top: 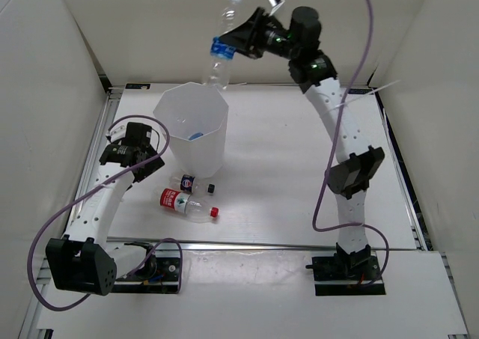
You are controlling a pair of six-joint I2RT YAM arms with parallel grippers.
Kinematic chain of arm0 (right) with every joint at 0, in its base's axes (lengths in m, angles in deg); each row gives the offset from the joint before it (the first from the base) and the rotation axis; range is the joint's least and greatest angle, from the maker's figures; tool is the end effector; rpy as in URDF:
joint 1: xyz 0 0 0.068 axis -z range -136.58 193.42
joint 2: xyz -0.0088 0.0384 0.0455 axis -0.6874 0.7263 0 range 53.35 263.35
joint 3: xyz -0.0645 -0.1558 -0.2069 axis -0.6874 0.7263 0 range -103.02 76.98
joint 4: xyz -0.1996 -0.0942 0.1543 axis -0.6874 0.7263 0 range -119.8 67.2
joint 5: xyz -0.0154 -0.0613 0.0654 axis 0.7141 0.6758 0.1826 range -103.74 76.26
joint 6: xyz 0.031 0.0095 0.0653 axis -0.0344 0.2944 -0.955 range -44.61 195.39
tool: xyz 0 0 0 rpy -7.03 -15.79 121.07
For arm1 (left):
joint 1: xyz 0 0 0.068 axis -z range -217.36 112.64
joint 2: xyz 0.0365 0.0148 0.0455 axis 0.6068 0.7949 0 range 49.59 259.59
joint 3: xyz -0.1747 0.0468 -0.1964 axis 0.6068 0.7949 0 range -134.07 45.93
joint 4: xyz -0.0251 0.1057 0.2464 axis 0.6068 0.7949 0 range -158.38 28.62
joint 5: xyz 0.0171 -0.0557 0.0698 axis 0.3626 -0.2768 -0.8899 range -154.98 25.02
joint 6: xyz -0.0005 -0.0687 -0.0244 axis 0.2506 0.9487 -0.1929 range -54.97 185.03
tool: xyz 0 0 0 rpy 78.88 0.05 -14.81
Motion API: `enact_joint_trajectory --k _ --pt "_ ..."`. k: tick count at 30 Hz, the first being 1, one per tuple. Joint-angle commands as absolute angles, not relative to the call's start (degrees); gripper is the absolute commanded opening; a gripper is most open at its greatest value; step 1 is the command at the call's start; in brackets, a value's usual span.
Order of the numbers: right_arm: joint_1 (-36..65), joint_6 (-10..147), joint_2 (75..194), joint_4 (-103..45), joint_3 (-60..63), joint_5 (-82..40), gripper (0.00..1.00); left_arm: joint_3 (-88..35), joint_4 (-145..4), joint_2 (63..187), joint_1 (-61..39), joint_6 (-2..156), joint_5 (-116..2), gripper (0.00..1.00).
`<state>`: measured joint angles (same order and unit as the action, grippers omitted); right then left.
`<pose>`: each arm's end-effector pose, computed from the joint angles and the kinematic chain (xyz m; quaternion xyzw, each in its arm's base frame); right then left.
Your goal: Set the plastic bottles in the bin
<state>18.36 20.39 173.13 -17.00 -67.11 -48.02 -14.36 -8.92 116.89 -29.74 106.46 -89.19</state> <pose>0.4167 0.2325 0.5211 -0.0642 0.6430 0.6188 0.4467 0.2321 -0.0060 0.2616 -0.3193 0.9034 0.1041 0.2666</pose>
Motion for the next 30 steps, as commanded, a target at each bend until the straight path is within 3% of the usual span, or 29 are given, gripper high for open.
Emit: enact_joint_trajectory --k 1,4,7,9,10,12,13,16,26,30 --pt "13.63 23.52 175.43 -20.49 -66.46 -47.49 0.03 -16.38 -9.93 116.38 -29.97 106.96 -88.62 1.0" --pt "8.89 34.3 175.43 -15.23 -67.68 -42.15 0.06 -15.77 -8.7 115.86 -29.97 106.96 -88.62 1.0" --pt "8.36 36.01 176.22 -11.0 -67.69 -39.6 0.04 -15.77 -8.09 114.63 -29.97 106.96 -88.62 1.0" --pt "8.36 36.9 176.22 -9.33 -67.17 -38.97 0.09 -15.07 -7.56 113.84 -31.2 107.49 -88.62 1.0" --pt "8.36 37.51 176.22 -9.32 -67.16 -38.97 0.2 -15.06 -7.56 113.05 -31.2 107.49 -88.62 1.0" --pt "7.75 38.04 176.22 -8.1 -65.33 -40.44 0.32 -13.84 -7.56 112.35 -31.73 107.49 -88.62 1.0" --pt "7.13 38.04 175.69 -8.09 -64.45 -40.98 0.55 -13.83 -7.56 112.34 -31.73 108.18 -88.62 1.0" --pt "6.51 39.62 173.24 -4.68 -63.3 -40.29 1.0 -12.52 -7.56 111.2 -33.13 110.12 -87.22 1.0" --pt "8.09 43.05 159.45 5.7 -57.5 -31.78 1.0 -4.88 -10.63 106.9 -36.39 120.73 -79.58 1.0" --pt "12.47 42.88 147.08 7.81 -51.62 -28.6 1.0 2.93 -16.68 99.45 -37.8 127.42 -65.3 1.0"
